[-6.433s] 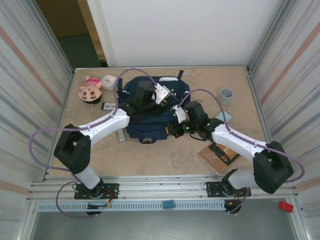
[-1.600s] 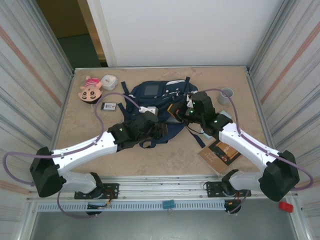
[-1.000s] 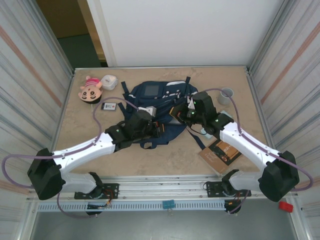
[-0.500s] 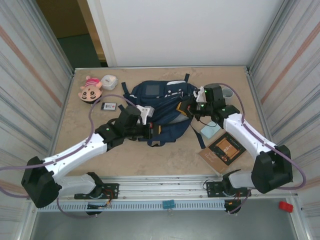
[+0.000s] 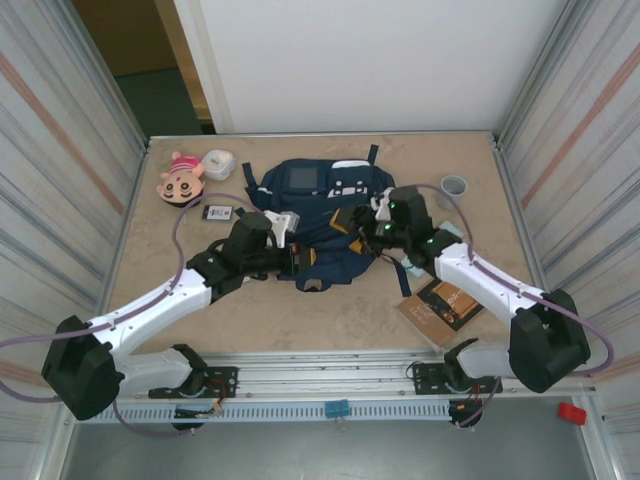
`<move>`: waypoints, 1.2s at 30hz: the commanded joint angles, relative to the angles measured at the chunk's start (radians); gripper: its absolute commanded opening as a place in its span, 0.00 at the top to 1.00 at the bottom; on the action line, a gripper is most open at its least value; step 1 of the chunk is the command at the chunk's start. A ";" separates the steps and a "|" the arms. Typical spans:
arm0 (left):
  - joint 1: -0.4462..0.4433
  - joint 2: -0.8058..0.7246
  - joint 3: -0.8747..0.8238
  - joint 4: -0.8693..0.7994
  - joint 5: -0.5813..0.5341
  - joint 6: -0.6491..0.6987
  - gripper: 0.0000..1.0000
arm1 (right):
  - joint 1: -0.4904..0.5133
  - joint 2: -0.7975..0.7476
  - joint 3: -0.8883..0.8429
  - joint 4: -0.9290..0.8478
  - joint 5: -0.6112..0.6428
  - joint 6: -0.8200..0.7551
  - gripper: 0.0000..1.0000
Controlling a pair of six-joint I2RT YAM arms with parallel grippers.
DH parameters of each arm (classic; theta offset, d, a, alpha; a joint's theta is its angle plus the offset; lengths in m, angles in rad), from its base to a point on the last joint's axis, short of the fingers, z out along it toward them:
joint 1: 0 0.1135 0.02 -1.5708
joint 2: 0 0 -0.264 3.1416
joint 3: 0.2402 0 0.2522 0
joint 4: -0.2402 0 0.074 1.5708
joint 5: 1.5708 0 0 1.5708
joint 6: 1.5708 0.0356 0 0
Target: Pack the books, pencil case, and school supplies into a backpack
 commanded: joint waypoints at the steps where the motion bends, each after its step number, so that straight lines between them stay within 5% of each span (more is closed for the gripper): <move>1: -0.032 0.015 0.025 0.152 0.038 -0.028 1.00 | 0.061 -0.028 -0.031 0.143 0.165 0.134 0.31; 6: -0.037 0.011 0.051 0.019 -0.043 0.023 1.00 | 0.030 -0.006 0.005 0.098 0.128 0.068 0.76; 11: 0.025 -0.068 -0.005 -0.072 -0.096 0.069 1.00 | -0.120 -0.014 0.085 -0.062 -0.059 -0.125 0.97; 19: 0.092 -0.152 -0.075 -0.124 -0.128 0.161 1.00 | -0.291 0.024 0.246 -0.310 -0.276 -0.333 0.94; 23: 0.091 -0.127 -0.060 -0.033 -0.034 0.135 1.00 | -0.228 0.003 0.172 -0.182 -0.187 -0.185 0.47; 27: 0.078 -0.090 -0.034 0.045 0.021 0.104 1.00 | -0.090 -0.004 0.054 0.020 0.000 0.016 0.35; 30: 0.058 -0.072 -0.013 0.051 0.033 0.127 1.00 | -0.025 0.022 0.019 0.105 0.098 0.076 0.38; 36: 0.079 -0.083 -0.019 -0.053 -0.067 0.157 1.00 | -0.046 0.049 0.082 0.021 0.056 -0.013 0.90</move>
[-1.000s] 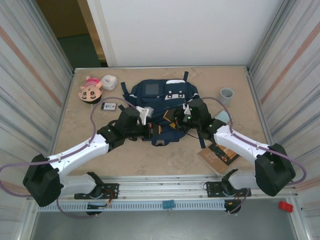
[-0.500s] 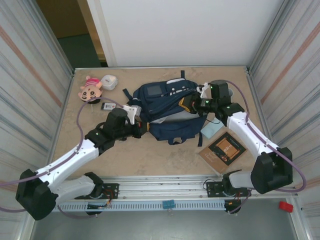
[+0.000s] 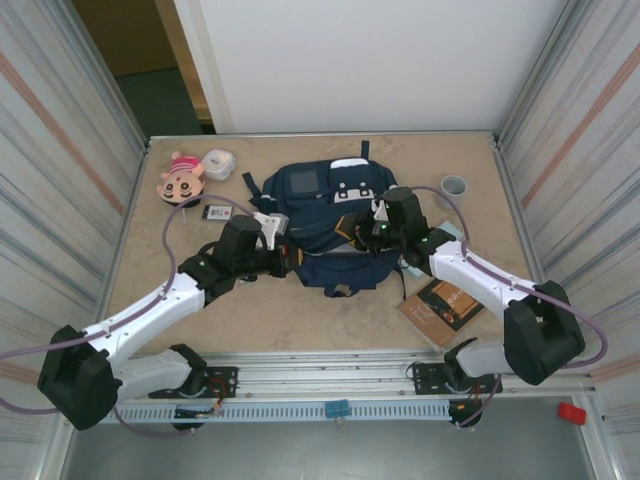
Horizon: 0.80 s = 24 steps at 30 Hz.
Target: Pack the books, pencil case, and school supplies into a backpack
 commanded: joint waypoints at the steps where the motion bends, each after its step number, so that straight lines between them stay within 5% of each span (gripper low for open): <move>1: 0.024 -0.031 0.026 -0.023 -0.048 0.045 1.00 | -0.035 -0.005 0.075 0.003 -0.015 -0.050 0.95; 10: 0.238 -0.010 -0.035 -0.023 -0.096 0.152 0.99 | -0.175 -0.022 0.367 -0.323 -0.304 -0.366 1.00; 16: 0.350 0.139 0.004 0.076 -0.133 0.192 0.98 | -0.187 -0.002 0.504 -0.379 -0.440 -0.412 1.00; 22: 0.389 0.291 0.116 0.101 -0.112 0.210 0.84 | -0.165 -0.003 0.492 -0.313 -0.346 -0.372 1.00; 24: 0.389 0.280 0.137 0.095 -0.090 0.192 0.71 | -0.145 0.010 0.451 -0.246 -0.286 -0.329 1.00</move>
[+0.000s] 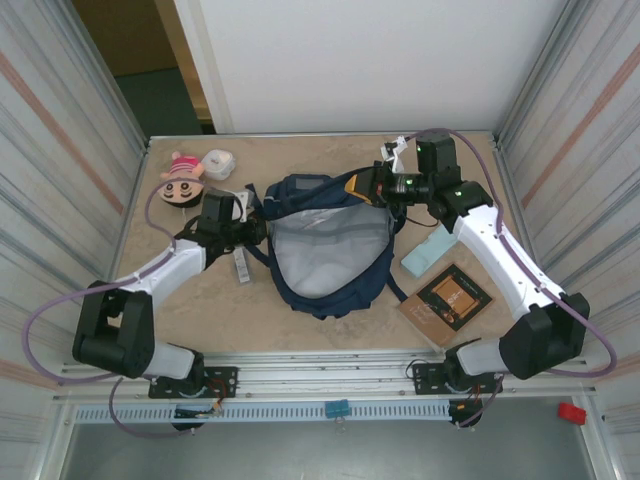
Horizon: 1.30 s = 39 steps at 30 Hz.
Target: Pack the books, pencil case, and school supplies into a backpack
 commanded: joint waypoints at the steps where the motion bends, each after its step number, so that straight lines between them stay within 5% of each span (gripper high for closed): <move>1: 0.020 -0.025 0.056 0.011 -0.021 -0.008 0.66 | 0.028 0.000 -0.022 0.169 0.052 0.026 1.00; 6: 0.019 -0.174 0.049 -0.052 -0.003 -0.079 0.44 | 0.069 0.070 -0.077 0.274 0.172 0.055 1.00; 18: 0.020 -0.401 0.007 -0.200 -0.004 -0.160 0.40 | 0.155 0.230 -0.151 0.507 0.373 0.197 0.94; 25: -0.003 -0.394 -0.020 -0.206 0.010 -0.211 0.41 | 0.240 0.179 -0.209 0.282 0.422 0.191 0.48; 34: -0.120 -0.321 0.010 -0.198 -0.041 -0.195 0.41 | 0.260 0.006 -0.284 -0.169 0.476 0.106 0.31; 39: -0.196 -0.217 0.036 -0.111 -0.030 -0.199 0.42 | 0.167 -0.106 -0.285 -0.348 0.422 0.006 0.30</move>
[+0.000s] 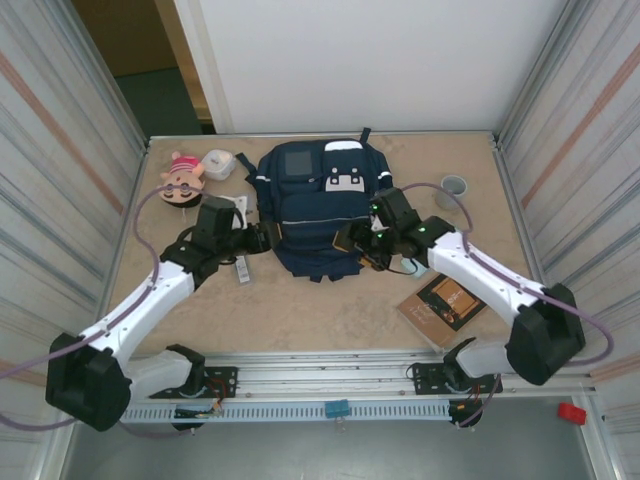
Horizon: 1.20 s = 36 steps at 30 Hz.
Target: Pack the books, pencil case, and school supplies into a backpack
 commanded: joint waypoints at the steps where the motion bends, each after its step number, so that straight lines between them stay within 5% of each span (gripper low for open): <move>1: -0.058 0.082 0.056 0.087 -0.006 -0.004 0.42 | -0.094 -0.081 -0.002 -0.203 -0.022 -0.113 0.30; 14: -0.240 0.735 0.539 0.089 0.100 0.115 0.41 | -0.730 -0.210 -0.137 -0.346 -0.187 -0.366 0.27; 22: -0.211 0.711 0.411 0.018 0.012 0.150 0.41 | -1.124 -0.219 -0.315 -0.331 -0.147 -0.404 0.18; 29: -0.170 0.579 0.298 0.024 0.008 0.158 0.40 | -1.185 -0.212 -0.410 -0.270 -0.042 -0.374 0.15; 36: -0.246 0.524 0.385 0.036 0.072 0.119 0.40 | -1.144 -0.199 -0.495 -0.198 -0.048 -0.335 0.15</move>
